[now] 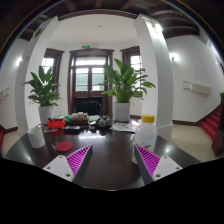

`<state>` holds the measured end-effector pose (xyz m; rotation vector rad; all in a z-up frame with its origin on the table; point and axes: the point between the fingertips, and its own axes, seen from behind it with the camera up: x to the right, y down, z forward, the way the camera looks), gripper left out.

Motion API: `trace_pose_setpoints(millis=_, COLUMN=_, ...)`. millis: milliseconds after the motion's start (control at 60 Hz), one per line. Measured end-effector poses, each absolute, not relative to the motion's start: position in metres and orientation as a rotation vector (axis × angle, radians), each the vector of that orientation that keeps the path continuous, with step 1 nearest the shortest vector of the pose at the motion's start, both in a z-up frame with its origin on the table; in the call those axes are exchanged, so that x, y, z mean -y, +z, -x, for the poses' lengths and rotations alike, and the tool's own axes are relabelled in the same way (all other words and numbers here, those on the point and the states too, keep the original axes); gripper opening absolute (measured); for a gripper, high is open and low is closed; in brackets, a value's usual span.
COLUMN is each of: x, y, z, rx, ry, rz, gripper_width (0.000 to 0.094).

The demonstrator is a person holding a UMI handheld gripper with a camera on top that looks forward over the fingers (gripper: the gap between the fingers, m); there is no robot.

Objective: Pour water

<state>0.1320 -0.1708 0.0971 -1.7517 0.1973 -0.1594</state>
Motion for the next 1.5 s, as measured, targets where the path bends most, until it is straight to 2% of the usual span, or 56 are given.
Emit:
trace_pose_setpoints(millis=133, x=0.168, y=0.100, z=-0.149, rx=-0.189, ry=-0.197, rz=1.731, gripper_width=0.0860)
trace_pose_setpoints(millis=183, x=0.180, y=0.093, z=-0.194, rx=-0.176, ry=-0.216, rz=1.727, gripper_width=0.0858)
trace_pose_setpoints(millis=317, x=0.170, y=0.096, z=-0.244, rx=-0.154, ry=-0.206, rz=1.708, gripper_width=0.0848)
trace_pose_setpoints(millis=567, x=0.113, y=0.094, z=-0.258, rx=-0.116, ry=-0.120, rz=1.719, gripper_width=0.0838)
trace_pose_setpoints(millis=650, x=0.100, y=0.090, z=-0.256, rx=-0.081, ry=-0.135, rz=1.724, gripper_width=0.0766)
trace_pose_setpoints(millis=717, x=0.094, y=0.085, z=-0.253, rx=-0.054, ry=-0.142, rz=1.729, gripper_width=0.0593)
trace_pose_setpoints(millis=833, x=0.089, y=0.085, z=-0.253, rx=-0.066, ry=-0.145, rz=1.738, gripper_width=0.0523)
trace_pose_setpoints(millis=900, x=0.087, y=0.084, z=-0.254, rx=-0.073, ry=-0.145, rz=1.735, gripper_width=0.0426)
trace_pose_setpoints(millis=950, x=0.088, y=0.085, z=-0.254, rx=-0.081, ry=-0.150, rz=1.733, gripper_width=0.0398)
trace_pose_setpoints(millis=1067, x=0.091, y=0.089, z=-0.260, rx=-0.073, ry=-0.180, rz=1.751, gripper_width=0.0396)
trace_pose_setpoints(millis=1133, x=0.091, y=0.085, z=-0.249, rx=-0.044, ry=-0.211, rz=1.767, gripper_width=0.0395)
trace_pose_setpoints(millis=1233, x=0.082, y=0.100, z=-0.227, rx=0.059, ry=-0.294, rz=1.767, gripper_width=0.0395)
trace_pose_setpoints(millis=1500, x=0.027, y=0.152, z=-0.078, rx=0.608, ry=-0.605, rz=1.667, gripper_width=0.0397)
